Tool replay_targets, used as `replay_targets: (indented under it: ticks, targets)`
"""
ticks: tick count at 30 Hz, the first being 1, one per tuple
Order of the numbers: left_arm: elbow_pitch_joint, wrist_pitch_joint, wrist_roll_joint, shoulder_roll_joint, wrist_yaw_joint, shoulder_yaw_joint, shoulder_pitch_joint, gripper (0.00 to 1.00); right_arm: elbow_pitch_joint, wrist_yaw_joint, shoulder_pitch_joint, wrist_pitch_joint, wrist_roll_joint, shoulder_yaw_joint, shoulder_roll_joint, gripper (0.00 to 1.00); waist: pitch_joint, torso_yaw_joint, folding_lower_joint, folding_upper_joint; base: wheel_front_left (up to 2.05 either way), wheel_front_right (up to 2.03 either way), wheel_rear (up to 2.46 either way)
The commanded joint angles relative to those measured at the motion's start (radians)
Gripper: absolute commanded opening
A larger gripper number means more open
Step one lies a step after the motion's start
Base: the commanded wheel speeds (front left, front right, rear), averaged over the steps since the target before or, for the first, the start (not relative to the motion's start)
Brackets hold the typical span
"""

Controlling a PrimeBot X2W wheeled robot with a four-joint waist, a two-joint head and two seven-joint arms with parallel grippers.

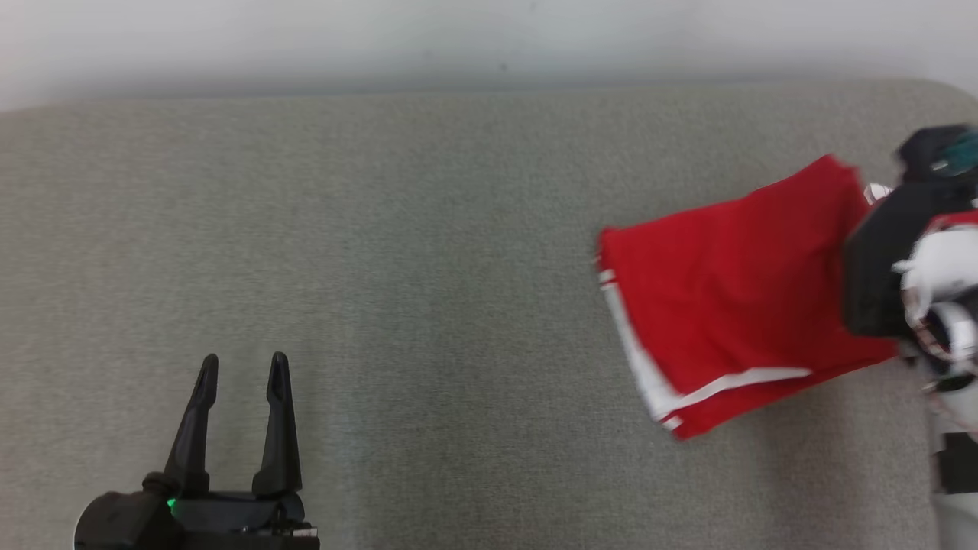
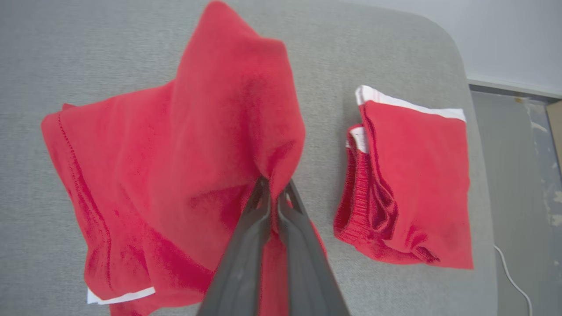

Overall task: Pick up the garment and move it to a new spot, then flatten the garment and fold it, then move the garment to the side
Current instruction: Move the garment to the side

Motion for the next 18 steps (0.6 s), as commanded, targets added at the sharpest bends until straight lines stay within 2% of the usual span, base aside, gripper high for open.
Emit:
replay_targets:
  ticks: [1, 7, 18]
  targets:
    - [-0.001, -0.003, 0.002, -0.002, 0.002, -0.001, -0.031, 1.0, -0.033, 0.001, -0.025, 0.048, 0.0, -0.039, -0.026, 0.0, 0.074, -0.067, -0.0002, -0.0001, 0.0, 0.0, 0.0]
    - [0.001, -0.003, 0.008, 0.017, 0.002, -0.011, -0.069, 1.0, -0.071, 0.001, -0.057, 0.074, -0.008, -0.135, -0.074, 0.0, 0.131, -0.094, -0.0002, -0.0001, 0.0, 0.0, 0.0]
    - [0.004, -0.003, 0.011, 0.073, 0.002, -0.05, -0.135, 1.0, 0.108, 0.001, -0.18, -0.102, -0.124, -0.275, -0.216, 0.0, 0.229, -0.092, -0.0002, -0.0001, 0.0, 0.0, 0.0]
